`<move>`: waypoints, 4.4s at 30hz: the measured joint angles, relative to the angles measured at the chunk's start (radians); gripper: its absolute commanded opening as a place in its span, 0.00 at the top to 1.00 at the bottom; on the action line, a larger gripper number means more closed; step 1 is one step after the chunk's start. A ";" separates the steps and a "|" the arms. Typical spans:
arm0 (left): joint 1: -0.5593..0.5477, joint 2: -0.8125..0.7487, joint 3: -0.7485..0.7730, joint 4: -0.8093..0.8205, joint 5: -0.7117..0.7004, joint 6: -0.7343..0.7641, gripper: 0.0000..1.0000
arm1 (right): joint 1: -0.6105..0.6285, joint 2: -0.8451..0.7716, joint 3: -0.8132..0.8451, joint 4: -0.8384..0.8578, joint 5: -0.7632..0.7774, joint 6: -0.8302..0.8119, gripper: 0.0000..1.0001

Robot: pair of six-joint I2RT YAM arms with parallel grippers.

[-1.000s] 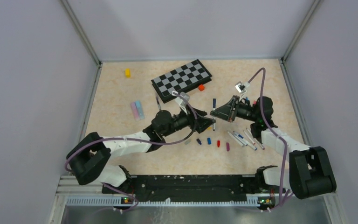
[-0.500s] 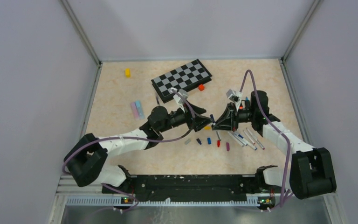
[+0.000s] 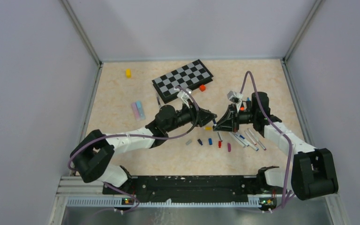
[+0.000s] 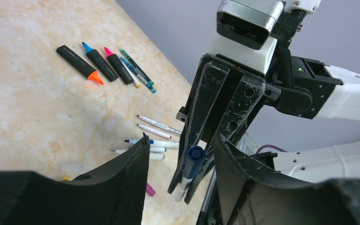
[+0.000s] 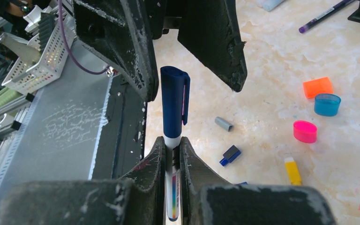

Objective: Open the pen caps
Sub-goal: Open the pen cap from the pen, then place the pen at the center of the board.

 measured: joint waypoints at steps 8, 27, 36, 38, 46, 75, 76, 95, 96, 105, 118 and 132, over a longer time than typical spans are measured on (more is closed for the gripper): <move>-0.039 0.031 0.022 -0.022 -0.066 -0.037 0.62 | 0.000 0.000 0.000 0.018 0.055 0.027 1.00; -0.064 0.072 0.072 -0.080 -0.143 -0.029 1.00 | 0.008 -0.001 0.000 0.042 0.132 0.088 1.00; -0.052 0.055 0.082 -0.135 -0.166 -0.002 1.00 | 0.009 0.002 0.010 -0.008 0.137 0.004 1.00; -0.037 0.043 0.083 -0.146 -0.152 -0.009 1.00 | 0.009 0.003 0.024 -0.016 0.136 -0.031 1.00; 0.101 -0.037 0.122 -0.134 -0.225 0.009 1.00 | 0.013 0.005 0.059 -0.174 0.112 -0.185 1.00; 0.312 -0.261 0.027 -0.224 -0.077 0.119 1.00 | -0.124 -0.033 0.138 -0.610 0.131 -0.568 1.00; 0.316 -0.270 0.016 -0.232 -0.061 0.122 1.00 | -0.145 -0.045 0.138 -0.618 0.134 -0.579 1.00; 0.343 -0.443 -0.182 -0.437 0.156 0.175 1.00 | -0.396 -0.195 0.138 -0.780 0.480 -0.681 1.00; 0.343 -0.443 -0.193 -0.440 0.169 0.174 1.00 | -0.396 -0.187 0.138 -0.787 0.528 -0.686 1.00; 0.343 -0.359 -0.275 -0.366 0.302 0.121 1.00 | -0.434 -0.060 0.138 -0.830 0.864 -0.731 1.00; 0.343 -0.210 -0.275 -0.230 0.461 0.043 1.00 | -0.505 0.118 0.142 -0.800 0.942 -0.761 0.98; 0.343 -0.210 -0.275 -0.224 0.466 0.102 1.00 | -0.532 0.230 0.224 -0.788 0.919 -0.752 0.95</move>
